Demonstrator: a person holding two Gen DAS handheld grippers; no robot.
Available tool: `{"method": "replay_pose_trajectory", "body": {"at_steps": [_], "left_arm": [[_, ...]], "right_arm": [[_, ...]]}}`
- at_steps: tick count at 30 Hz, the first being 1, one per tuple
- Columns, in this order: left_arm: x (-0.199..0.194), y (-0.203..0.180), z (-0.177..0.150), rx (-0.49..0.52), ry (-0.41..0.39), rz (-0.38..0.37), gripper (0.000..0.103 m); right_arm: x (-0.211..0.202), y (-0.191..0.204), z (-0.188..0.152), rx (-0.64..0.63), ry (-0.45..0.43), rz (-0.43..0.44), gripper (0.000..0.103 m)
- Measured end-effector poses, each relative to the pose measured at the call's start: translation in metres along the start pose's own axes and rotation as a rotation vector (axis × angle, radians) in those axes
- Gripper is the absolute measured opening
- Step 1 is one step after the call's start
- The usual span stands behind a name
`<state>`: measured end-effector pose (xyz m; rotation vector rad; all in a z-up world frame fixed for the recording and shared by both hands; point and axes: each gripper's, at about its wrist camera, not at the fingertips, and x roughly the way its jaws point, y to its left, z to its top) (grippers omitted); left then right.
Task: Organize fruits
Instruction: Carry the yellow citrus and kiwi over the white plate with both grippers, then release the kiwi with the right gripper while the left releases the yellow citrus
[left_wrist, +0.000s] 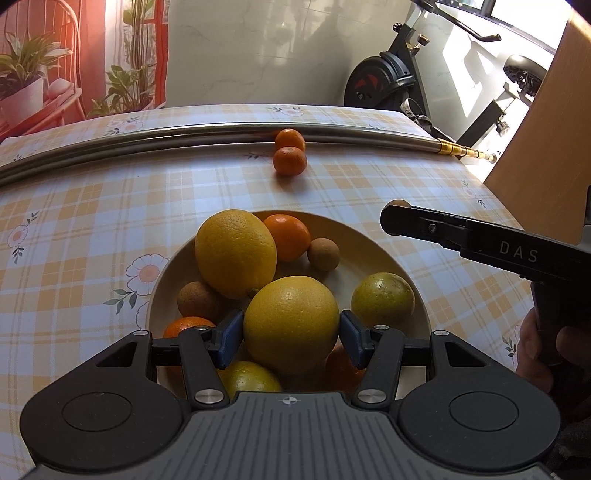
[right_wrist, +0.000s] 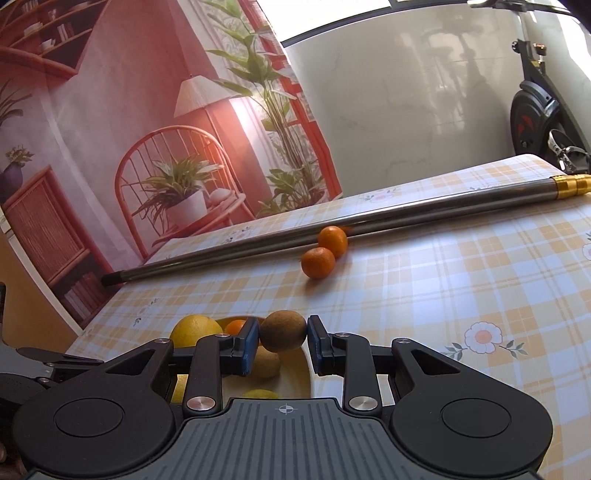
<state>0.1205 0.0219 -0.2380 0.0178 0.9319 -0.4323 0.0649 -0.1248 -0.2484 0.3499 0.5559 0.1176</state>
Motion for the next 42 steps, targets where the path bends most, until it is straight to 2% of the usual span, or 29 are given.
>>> {"method": "replay_pose_trajectory", "body": {"at_steps": [6,17,25,31,42], "left_arm": [[-0.004,0.0,-0.003,-0.017,-0.025,0.002,0.059],[-0.034,0.011,0.001,-0.071,-0.157,0.004,0.06],[-0.053,0.033,0.007,-0.187,-0.252,0.08,0.06],[-0.058,0.046,0.005,-0.26,-0.273,0.11,0.06],[-0.059,0.053,0.0,-0.29,-0.268,0.108,0.06]], "right_arm": [[0.003,0.001,-0.001,-0.006,0.014,0.004,0.026],[0.008,0.009,-0.005,-0.023,0.04,0.009,0.026],[0.016,0.024,-0.003,-0.066,0.072,0.024,0.026],[0.034,0.044,-0.001,-0.144,0.118,0.036,0.026],[0.049,0.053,-0.003,-0.17,0.164,0.027,0.026]]}}
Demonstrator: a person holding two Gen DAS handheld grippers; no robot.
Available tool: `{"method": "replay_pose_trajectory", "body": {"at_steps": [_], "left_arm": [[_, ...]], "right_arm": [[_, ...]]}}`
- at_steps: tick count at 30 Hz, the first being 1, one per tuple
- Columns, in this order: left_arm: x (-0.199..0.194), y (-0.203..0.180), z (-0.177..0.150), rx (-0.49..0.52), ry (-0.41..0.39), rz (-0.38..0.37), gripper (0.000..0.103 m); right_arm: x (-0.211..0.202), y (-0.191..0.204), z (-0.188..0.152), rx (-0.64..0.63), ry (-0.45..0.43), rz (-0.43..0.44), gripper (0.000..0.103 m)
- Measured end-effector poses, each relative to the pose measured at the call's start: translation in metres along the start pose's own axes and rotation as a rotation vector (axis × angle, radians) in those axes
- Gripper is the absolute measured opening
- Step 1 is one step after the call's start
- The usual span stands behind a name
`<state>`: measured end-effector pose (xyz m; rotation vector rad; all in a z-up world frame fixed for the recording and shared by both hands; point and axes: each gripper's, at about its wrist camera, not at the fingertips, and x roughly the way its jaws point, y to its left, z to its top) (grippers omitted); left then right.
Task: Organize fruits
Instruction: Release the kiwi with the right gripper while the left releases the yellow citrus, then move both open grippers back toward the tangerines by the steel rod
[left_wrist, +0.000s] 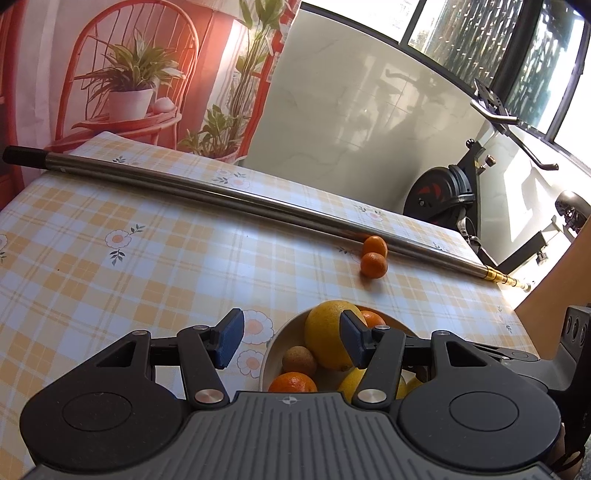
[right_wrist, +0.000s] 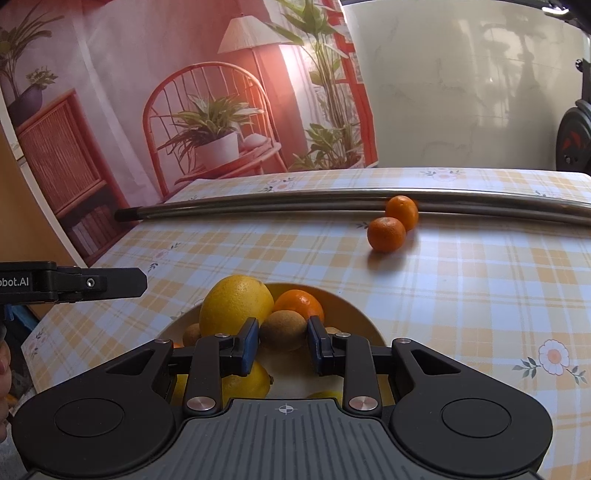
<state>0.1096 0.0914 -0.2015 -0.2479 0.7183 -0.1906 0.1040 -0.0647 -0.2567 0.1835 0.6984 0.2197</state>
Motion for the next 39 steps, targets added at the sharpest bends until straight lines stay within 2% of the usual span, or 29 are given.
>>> {"method": "replay_pose_trajectory", "body": {"at_steps": [10,19,30,39], "left_arm": [[0.003,0.0,-0.003,-0.001,0.019,0.002,0.06],[0.004,0.0,0.001,0.001,0.016,0.015,0.06],[-0.019,0.01,0.052,-0.01,-0.118,0.038,0.06],[-0.033,0.011,0.094,-0.002,-0.23,0.095,0.06]], "right_arm": [[0.001,0.002,0.0,-0.002,0.003,-0.002,0.028],[-0.018,-0.02,0.004,0.046,-0.086,-0.062,0.028],[-0.034,-0.066,0.033,0.053,-0.18,-0.155,0.028],[-0.031,-0.076,0.059,0.007,-0.221,-0.17,0.028]]}}
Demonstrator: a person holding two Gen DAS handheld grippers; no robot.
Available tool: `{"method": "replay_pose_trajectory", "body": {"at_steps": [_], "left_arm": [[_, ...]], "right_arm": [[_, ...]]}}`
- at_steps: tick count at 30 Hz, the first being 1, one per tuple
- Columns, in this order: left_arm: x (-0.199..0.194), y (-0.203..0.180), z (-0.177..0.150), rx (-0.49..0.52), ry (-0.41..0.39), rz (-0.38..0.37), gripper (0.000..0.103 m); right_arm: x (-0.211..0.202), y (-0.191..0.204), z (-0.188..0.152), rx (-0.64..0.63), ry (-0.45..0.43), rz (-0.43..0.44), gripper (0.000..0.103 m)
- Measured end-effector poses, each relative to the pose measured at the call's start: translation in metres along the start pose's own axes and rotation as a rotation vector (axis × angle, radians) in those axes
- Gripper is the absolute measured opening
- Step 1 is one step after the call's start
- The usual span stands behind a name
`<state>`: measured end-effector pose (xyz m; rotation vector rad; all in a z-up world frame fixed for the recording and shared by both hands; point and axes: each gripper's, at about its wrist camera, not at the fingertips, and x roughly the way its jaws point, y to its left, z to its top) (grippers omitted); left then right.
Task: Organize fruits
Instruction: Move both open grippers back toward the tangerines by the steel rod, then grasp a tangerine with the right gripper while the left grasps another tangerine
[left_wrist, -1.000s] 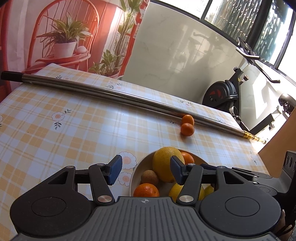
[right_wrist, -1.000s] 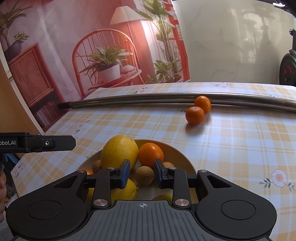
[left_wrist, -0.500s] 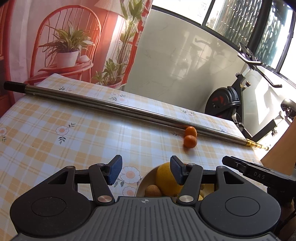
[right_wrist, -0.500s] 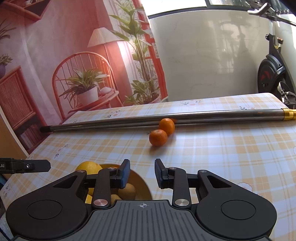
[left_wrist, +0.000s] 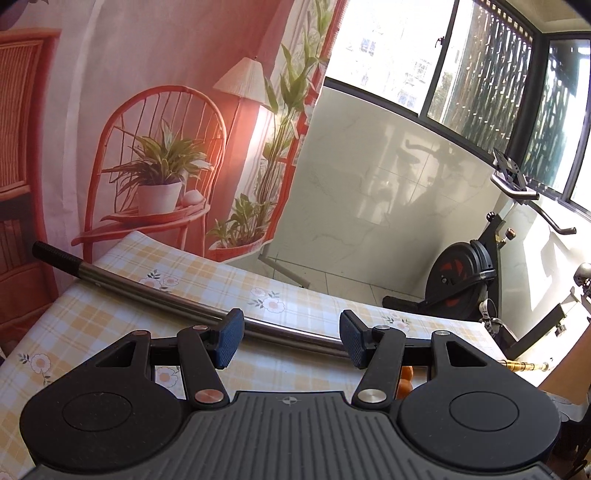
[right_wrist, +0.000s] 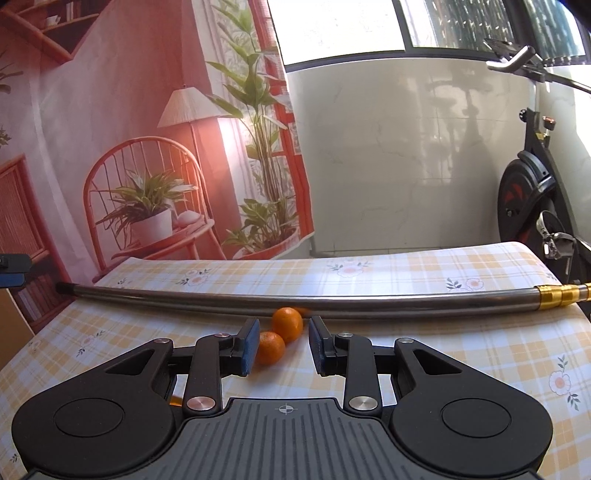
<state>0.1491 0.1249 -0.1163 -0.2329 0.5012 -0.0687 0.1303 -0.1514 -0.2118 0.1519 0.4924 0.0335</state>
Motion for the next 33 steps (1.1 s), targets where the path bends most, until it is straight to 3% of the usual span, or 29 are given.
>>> {"method": "replay_pose_trajectory", "body": {"at_steps": [8,14,20,33], "left_arm": [[0.021,-0.001,0.005,0.032,0.027,0.041,0.06],[0.045,0.002,0.005,0.012,0.063,0.046,0.06],[0.065,-0.002,0.002,0.011,0.098,0.031,0.06],[0.087,-0.009,-0.005,0.032,0.153,0.013,0.06]], "right_arm": [[0.038,0.004,0.005,-0.037,0.043,0.03,0.028],[0.08,0.014,0.005,-0.061,0.142,0.044,0.029],[0.112,0.025,-0.001,-0.077,0.208,0.028,0.041],[0.133,0.024,-0.009,-0.059,0.232,0.015,0.04]]}}
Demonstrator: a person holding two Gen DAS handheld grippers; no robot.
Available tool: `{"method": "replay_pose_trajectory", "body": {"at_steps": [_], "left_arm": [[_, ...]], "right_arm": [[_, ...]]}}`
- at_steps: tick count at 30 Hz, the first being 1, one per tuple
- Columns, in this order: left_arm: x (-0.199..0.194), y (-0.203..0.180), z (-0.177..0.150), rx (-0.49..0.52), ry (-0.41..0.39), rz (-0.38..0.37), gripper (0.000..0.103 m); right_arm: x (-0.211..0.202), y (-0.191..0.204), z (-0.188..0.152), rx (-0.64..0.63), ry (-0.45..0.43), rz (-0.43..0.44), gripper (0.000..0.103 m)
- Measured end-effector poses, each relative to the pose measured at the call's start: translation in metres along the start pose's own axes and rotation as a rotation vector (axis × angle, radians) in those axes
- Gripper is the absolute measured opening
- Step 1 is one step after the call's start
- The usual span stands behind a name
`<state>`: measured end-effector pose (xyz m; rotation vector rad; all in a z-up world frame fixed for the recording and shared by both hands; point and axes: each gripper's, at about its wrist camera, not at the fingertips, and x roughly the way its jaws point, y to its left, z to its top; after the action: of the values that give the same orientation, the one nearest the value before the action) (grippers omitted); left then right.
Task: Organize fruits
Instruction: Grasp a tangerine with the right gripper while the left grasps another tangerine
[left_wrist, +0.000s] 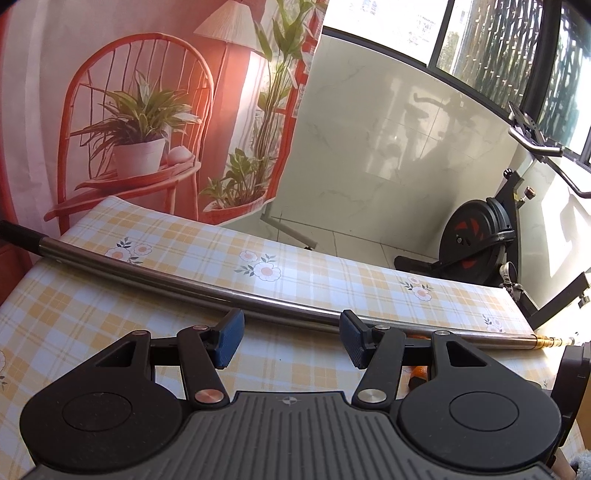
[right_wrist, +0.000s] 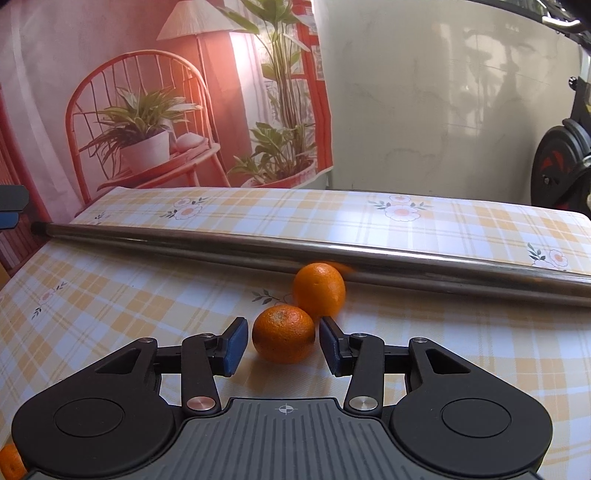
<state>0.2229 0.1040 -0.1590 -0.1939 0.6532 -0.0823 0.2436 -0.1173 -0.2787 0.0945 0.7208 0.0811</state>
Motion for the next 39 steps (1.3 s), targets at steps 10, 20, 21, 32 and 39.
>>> {"method": "replay_pose_trajectory", "body": {"at_steps": [10,20,21,32,39], "left_arm": [[0.019,-0.025,-0.003,0.047,0.051,-0.057,0.061],[0.05,-0.076,-0.007,0.171,0.094,-0.154,0.063],[0.055,-0.081,-0.006,0.184,0.103,-0.164,0.063],[0.128,-0.115,-0.009,0.094,0.289,-0.215,0.062],[0.165,-0.12,-0.017,0.038,0.369,-0.181,0.062]], "right_arm": [[-0.015,-0.006,-0.015,-0.028,-0.039,0.007,0.034],[-0.06,-0.056,-0.04,0.05,-0.142,-0.075,0.034],[-0.062,-0.061,-0.042,0.064,-0.144,-0.076,0.034],[-0.076,-0.099,-0.057,0.203,-0.2,-0.081,0.034],[-0.079,-0.099,-0.061,0.195,-0.21,-0.059,0.034]]}}
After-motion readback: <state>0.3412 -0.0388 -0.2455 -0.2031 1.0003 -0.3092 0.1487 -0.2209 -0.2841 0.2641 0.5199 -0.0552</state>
